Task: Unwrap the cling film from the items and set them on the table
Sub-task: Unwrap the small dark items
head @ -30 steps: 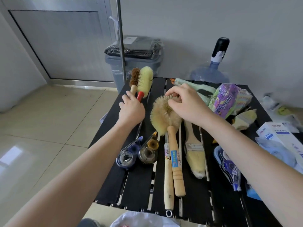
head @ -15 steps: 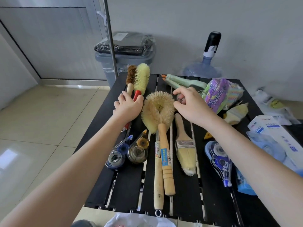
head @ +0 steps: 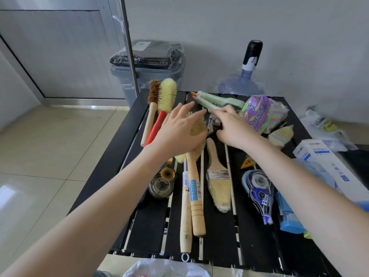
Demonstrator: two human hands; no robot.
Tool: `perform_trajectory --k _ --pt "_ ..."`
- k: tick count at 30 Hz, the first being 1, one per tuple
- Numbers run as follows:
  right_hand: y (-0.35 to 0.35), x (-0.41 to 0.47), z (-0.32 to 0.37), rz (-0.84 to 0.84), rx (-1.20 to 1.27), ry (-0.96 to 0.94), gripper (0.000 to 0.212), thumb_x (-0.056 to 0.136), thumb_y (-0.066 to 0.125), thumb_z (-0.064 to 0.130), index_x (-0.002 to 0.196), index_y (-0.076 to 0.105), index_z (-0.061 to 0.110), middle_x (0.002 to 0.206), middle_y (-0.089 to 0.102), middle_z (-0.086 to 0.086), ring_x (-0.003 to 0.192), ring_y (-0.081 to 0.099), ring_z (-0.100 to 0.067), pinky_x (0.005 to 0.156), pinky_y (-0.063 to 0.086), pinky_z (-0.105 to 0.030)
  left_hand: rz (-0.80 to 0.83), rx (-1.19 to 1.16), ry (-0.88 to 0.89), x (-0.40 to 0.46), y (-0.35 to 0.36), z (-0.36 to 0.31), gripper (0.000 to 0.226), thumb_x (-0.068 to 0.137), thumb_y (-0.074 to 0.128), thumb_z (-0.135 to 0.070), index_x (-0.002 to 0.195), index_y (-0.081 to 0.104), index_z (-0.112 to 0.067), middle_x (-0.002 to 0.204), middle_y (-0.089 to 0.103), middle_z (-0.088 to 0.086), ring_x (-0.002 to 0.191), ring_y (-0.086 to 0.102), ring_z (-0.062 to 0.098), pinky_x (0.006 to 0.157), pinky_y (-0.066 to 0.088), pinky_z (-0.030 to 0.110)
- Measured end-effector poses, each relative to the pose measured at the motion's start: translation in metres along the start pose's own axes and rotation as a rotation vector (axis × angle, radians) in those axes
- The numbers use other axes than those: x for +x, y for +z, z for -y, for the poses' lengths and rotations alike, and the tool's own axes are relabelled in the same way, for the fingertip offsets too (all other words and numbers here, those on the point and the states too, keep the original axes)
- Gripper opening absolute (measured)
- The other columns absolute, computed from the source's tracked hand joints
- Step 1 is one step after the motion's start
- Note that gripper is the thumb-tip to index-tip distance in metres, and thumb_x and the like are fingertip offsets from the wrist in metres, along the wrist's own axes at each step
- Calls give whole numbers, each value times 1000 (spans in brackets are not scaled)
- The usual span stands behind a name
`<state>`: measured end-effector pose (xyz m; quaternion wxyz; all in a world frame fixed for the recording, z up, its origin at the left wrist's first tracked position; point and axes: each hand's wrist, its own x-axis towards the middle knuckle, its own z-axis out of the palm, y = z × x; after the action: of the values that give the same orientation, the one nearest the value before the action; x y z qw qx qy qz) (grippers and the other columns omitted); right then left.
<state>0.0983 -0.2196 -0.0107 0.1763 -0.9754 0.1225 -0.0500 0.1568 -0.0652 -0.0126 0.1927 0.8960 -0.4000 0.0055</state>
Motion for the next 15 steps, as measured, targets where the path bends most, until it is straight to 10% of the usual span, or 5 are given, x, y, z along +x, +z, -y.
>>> perform_trajectory --k 8,15 --pt "16 20 -4 -12 -280 -77 48 84 50 -7 124 56 19 135 39 -8 108 54 -38 79 51 -47 63 45 -124 8 2 7 58 89 52 -43 144 33 -41 155 23 -5 144 14 22 115 15 52" --pt "1 8 -4 -244 86 -105 24 94 53 10 118 58 11 118 56 -13 104 56 -32 83 45 -37 -36 -40 -151 1 0 3 59 91 51 -51 145 33 -35 155 23 -4 146 11 22 117 2 56"
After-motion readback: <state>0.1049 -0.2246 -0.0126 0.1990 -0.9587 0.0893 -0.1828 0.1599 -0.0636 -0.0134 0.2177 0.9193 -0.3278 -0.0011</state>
